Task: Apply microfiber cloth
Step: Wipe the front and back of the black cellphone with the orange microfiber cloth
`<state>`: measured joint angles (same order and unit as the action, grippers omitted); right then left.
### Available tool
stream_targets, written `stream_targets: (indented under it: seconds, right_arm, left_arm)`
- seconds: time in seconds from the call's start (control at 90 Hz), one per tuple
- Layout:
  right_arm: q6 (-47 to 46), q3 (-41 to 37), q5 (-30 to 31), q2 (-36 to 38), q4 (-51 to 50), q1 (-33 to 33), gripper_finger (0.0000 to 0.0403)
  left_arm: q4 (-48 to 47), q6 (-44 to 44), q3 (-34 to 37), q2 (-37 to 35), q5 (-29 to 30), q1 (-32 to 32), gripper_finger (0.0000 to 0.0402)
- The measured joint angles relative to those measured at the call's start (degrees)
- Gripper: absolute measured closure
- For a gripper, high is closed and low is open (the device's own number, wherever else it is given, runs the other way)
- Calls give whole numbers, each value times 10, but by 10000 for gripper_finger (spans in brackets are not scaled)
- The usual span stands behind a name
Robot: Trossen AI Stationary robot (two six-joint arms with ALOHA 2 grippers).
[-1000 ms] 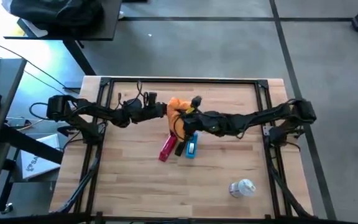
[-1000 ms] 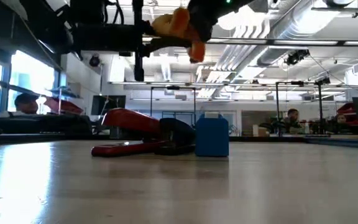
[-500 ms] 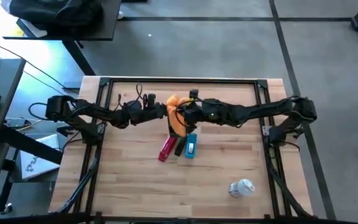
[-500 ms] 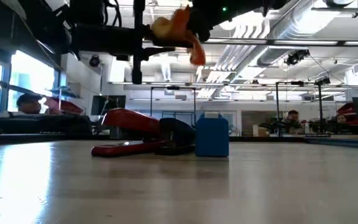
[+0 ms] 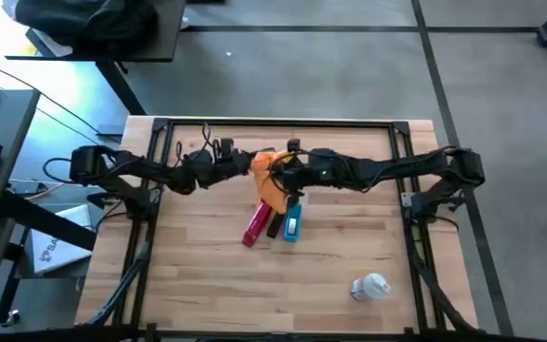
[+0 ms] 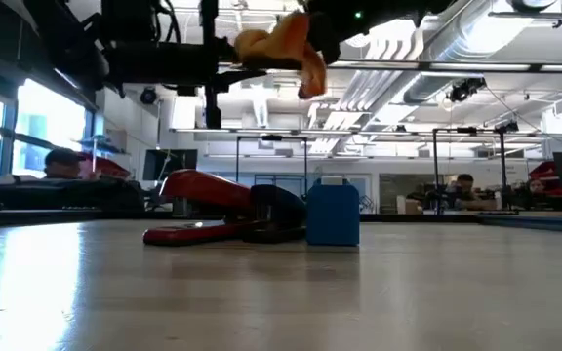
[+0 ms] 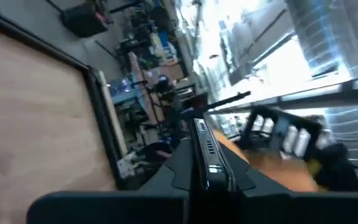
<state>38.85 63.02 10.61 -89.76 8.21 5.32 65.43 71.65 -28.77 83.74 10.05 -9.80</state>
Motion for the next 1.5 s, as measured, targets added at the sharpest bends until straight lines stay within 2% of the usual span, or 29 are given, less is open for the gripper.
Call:
stream_targets:
  seconds: [0.222,0.344,0.444,0.489,0.667,1.056,1.3,1.389,1.5]
  right_arm:
    - [1,-4,45,36,-105,32,403]
    - [14,-2,42,48,-78,18,403]
    - [66,-3,87,50,-60,-2,403]
    - [80,-3,89,53,-42,-7,403]
    - [50,-1,-30,50,-9,-9,403]
    - [18,-1,-157,-60,120,21,403]
    - [-55,-1,-202,-65,84,3,403]
    - [-76,-1,-198,-65,57,-14,403]
    - [-95,-1,-158,-60,13,-42,403]
  left_arm:
    - [64,4,26,-10,-8,5,394]
    - [59,-15,26,-6,3,4,394]
    - [58,-14,25,-7,6,-1,394]
    - [44,-15,25,-7,10,-3,394]
    - [23,-28,26,-6,44,-4,394]
    - [-33,-31,0,-5,70,-11,394]
    - [-38,-40,-7,-5,82,-39,394]
    - [-27,-46,-7,-5,95,-46,394]
    - [-13,-56,-8,-5,109,-49,394]
